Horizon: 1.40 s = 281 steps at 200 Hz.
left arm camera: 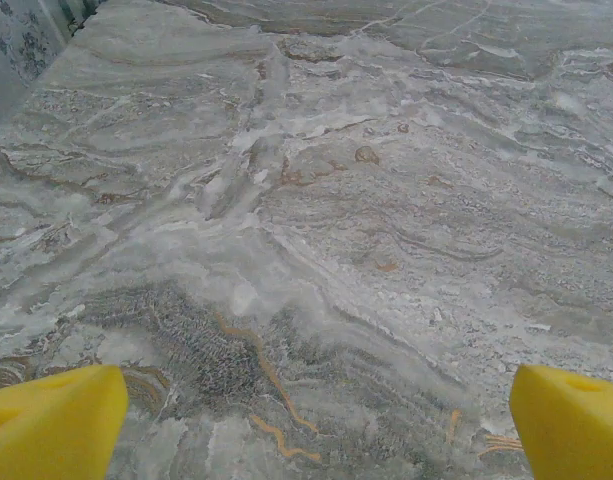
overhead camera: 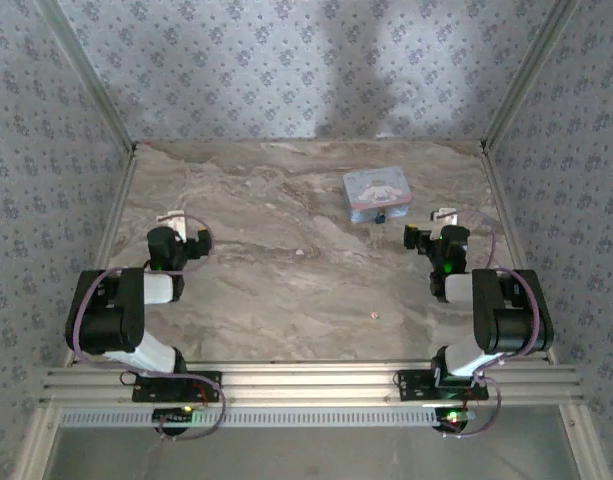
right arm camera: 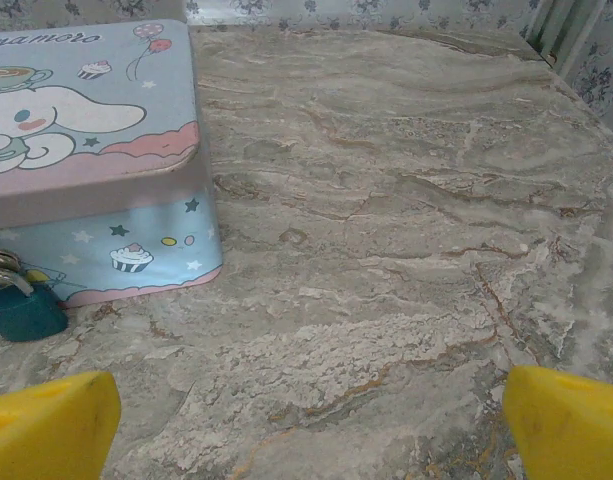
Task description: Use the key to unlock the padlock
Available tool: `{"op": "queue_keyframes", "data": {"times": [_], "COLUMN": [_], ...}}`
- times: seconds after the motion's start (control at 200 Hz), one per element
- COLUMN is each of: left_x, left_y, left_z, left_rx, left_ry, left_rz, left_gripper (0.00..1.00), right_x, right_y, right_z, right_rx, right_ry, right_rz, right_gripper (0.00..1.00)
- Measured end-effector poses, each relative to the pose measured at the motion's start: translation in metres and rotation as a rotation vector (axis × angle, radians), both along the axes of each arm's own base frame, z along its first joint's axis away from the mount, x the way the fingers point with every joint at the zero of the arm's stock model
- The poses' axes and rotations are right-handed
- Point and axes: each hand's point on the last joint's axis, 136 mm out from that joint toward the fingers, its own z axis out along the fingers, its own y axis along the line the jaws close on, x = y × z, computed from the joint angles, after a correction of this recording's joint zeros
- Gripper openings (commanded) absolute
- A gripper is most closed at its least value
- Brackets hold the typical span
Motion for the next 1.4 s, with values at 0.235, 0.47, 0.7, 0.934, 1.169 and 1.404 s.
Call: {"op": "queue_keyframes", "data": {"times": [0.235, 0.47, 0.7, 0.934, 1.169, 1.404], "left_x": [0.000, 0.000, 0.000, 0.000, -0.010, -0.014], "left_y": [0.000, 0.000, 0.000, -0.001, -0.006, -0.011], "left_z": [0.000, 0.000, 0.000, 0.001, 0.063, 0.142], "left_rx": [0.000, 0.000, 0.000, -0.003, -0.001, -0.225], "left_ry": [0.000, 0.000, 0.000, -0.004, -0.123, -0.185], "left_rz": [0.000, 0.000, 0.000, -0.007, 0.002, 0.059], "left_gripper": [0.98, 0.98, 0.98, 0.98, 0.98, 0.98], "right_x": [0.000, 0.000, 0.000, -0.002, -0.013, -0.021], "right_y": [0.000, 0.000, 0.000, -0.001, -0.006, 0.009], "right_z": [0.000, 0.000, 0.000, 0.001, 0.052, 0.126], "right_rx": [0.000, 0.000, 0.000, -0.001, 0.009, 0.164], "right_ry": [0.000, 0.000, 0.000, 0.007, -0.039, -0.048], "right_rz": [0.000, 0.000, 0.000, -0.004, -0.048, -0.078], "right_gripper": [1.00, 1.00, 1.00, 1.00, 1.00, 1.00]}}
